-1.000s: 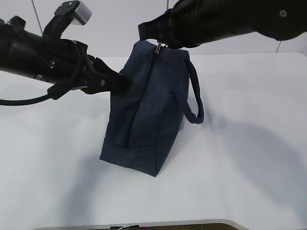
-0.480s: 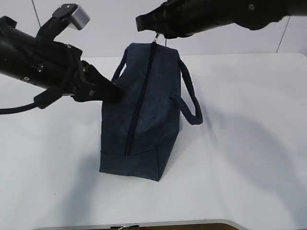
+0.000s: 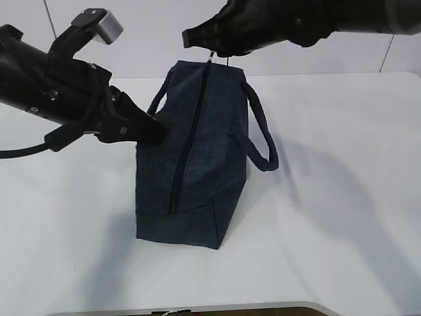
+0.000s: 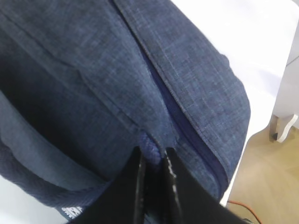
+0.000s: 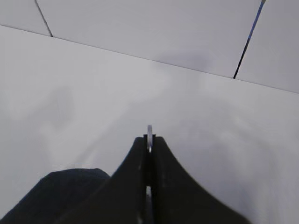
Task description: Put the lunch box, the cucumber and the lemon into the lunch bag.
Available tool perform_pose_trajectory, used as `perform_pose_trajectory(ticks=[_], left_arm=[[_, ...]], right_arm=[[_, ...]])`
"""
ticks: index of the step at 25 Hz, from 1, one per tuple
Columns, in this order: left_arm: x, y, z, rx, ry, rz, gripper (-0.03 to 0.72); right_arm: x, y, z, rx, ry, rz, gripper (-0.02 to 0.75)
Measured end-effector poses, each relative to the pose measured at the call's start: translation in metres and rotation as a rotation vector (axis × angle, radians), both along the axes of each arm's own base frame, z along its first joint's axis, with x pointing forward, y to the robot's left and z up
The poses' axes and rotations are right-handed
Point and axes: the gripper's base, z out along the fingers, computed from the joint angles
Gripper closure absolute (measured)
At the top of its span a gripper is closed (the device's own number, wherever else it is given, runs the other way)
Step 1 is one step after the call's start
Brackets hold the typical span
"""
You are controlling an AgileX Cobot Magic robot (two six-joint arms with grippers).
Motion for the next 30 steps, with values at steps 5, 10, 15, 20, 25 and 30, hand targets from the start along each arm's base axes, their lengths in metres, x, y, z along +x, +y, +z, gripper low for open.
perform_pose_trajectory(ticks=[5, 10, 15, 20, 25, 30], left_arm=[[-0.001, 0.0, -0.001, 0.001, 0.018, 0.004, 0.671], [-0.001, 0.0, 0.0, -0.011, 0.054, 0.033, 0.67], [0.001, -0.001, 0.005, -0.036, 0.115, 0.09, 0.591], [0.01, 0.003, 0.02, -0.1, 0.204, 0.194, 0.392], [0.022, 0.007, 0.043, -0.156, 0.186, 0.252, 0.34], [0.036, 0.002, 0.042, -0.168, 0.19, 0.268, 0.335]], right_arm=[[0.012, 0.002, -0.01, -0.004, 0.008, -0.009, 0.733], [0.014, 0.003, -0.011, -0.001, 0.009, -0.01, 0.733], [0.014, 0.003, -0.01, 0.016, 0.016, -0.016, 0.733], [0.015, 0.0, -0.011, 0.03, 0.024, -0.026, 0.733], [0.015, 0.001, -0.011, 0.043, 0.031, -0.029, 0.733], [0.015, 0.001, -0.011, 0.051, 0.035, -0.032, 0.733]])
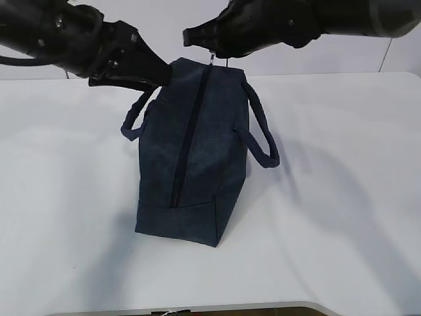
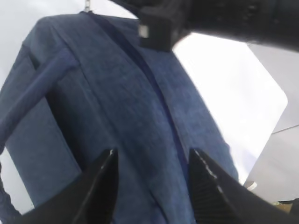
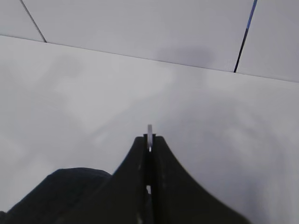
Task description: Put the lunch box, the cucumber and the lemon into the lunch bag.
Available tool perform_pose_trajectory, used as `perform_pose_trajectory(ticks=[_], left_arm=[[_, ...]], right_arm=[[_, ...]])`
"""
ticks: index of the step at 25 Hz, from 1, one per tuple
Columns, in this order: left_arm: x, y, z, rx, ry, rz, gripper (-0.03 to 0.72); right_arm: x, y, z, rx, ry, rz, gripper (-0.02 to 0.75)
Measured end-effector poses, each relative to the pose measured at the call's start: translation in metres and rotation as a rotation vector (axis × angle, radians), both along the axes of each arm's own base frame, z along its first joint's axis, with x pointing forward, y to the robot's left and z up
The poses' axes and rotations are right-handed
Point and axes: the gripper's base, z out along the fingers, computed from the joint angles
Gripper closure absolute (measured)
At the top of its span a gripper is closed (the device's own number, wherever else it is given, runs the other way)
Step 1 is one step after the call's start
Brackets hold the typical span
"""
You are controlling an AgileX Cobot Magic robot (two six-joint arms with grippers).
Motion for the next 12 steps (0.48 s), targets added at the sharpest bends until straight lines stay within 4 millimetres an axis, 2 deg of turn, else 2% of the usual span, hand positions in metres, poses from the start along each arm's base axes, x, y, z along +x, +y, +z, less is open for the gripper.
perform_pose_trajectory(ticks=[5, 12], left_arm=[[0.016, -0.003, -0.018, 0.007, 0.036, 0.024, 0.334], [0.042, -0.015, -0.024, -0.036, 0.055, 0.025, 0.334]], right_arm=[[0.0, 0.0, 0.0, 0.004, 0.002, -0.001, 0.733], [0.0, 0.0, 0.0, 0.009, 0.005, -0.003, 0.733]])
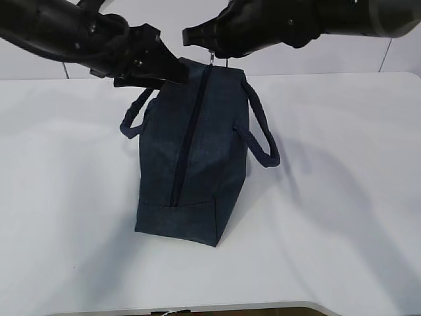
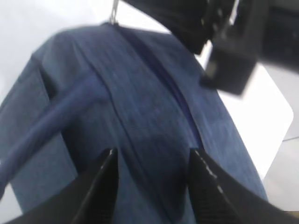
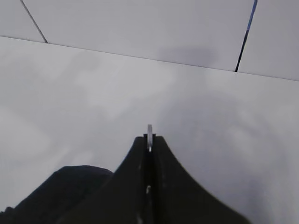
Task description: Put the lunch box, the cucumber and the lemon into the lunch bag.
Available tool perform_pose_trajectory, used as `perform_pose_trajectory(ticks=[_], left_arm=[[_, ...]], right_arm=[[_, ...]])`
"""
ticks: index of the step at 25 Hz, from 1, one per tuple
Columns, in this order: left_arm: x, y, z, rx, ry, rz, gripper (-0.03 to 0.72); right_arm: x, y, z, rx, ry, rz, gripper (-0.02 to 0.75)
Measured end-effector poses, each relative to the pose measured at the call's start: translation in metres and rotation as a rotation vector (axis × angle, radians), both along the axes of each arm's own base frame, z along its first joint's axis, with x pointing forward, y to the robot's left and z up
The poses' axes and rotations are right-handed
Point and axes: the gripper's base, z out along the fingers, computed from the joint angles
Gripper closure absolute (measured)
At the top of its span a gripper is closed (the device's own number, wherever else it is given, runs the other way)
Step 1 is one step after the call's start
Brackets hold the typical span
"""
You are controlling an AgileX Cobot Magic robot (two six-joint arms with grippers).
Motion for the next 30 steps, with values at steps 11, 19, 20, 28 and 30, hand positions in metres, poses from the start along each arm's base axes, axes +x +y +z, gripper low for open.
perform_pose_trajectory(ticks=[11, 19, 20, 28, 30], left_arm=[[0.011, -0.006, -0.025, -0.006, 0.087, -0.031, 0.506], [0.004, -0.003, -0.028, 0.07, 0.081, -0.139, 0.7], [0.002, -0.003, -0.027, 0.081, 0.078, -0.157, 0.701], [-0.012, 0.002, -0.018, 0.149, 0.08, -0.268, 0.702], [-0.012, 0.002, -0.017, 0.152, 0.073, -0.275, 0.702]], right_arm=[[0.0, 0.0, 0.0, 0.008, 0.004, -0.002, 0.733], [0.0, 0.001, 0.0, 0.012, 0.006, -0.003, 0.733], [0.001, 0.001, -0.001, 0.011, 0.008, -0.003, 0.733], [0.007, 0.0, -0.017, 0.015, 0.04, -0.014, 0.733], [0.008, -0.001, -0.019, 0.021, 0.045, -0.021, 0.733]])
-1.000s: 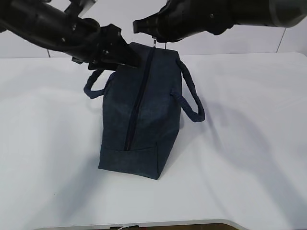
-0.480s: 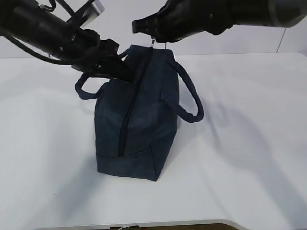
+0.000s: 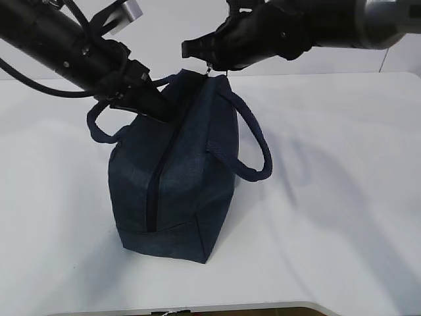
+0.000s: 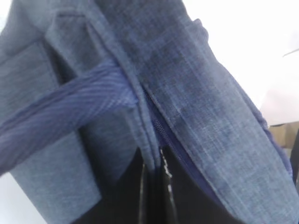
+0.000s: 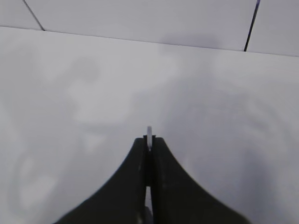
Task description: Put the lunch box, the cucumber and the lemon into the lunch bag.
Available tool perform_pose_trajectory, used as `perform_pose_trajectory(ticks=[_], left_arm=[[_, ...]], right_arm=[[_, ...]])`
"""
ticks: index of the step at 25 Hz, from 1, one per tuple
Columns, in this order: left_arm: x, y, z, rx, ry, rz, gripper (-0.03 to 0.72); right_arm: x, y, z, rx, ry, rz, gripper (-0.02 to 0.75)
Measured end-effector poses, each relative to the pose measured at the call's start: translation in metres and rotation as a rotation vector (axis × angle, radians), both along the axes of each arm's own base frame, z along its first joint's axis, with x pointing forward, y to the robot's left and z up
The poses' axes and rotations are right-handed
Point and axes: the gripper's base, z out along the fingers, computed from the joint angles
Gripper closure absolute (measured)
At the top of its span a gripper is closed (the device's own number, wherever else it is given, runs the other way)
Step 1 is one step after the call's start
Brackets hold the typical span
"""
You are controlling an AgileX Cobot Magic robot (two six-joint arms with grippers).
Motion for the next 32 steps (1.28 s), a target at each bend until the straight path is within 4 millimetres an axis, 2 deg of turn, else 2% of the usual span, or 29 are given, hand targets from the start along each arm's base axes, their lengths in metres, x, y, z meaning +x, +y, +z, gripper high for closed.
perform_pose_trajectory(ticks=[9, 18, 25, 30, 32], left_arm=[[-0.002, 0.001, 0.0, 0.016, -0.003, -0.024, 0.703], [-0.001, 0.002, -0.001, 0.033, -0.014, -0.024, 0.703], [-0.001, 0.002, -0.002, 0.037, -0.011, -0.03, 0.703], [-0.003, 0.002, -0.002, 0.036, 0.01, -0.034, 0.696], [-0.003, 0.002, -0.002, 0.034, 0.023, -0.018, 0.66]], right_arm=[[0.011, -0.002, -0.029, -0.019, 0.052, -0.016, 0.734], [0.017, -0.001, -0.045, -0.005, 0.075, -0.024, 0.733], [0.014, -0.003, -0.044, 0.011, 0.12, -0.052, 0.733], [0.007, -0.011, -0.028, -0.02, 0.158, -0.07, 0.733], [0.005, -0.014, -0.022, -0.027, 0.163, -0.075, 0.733]])
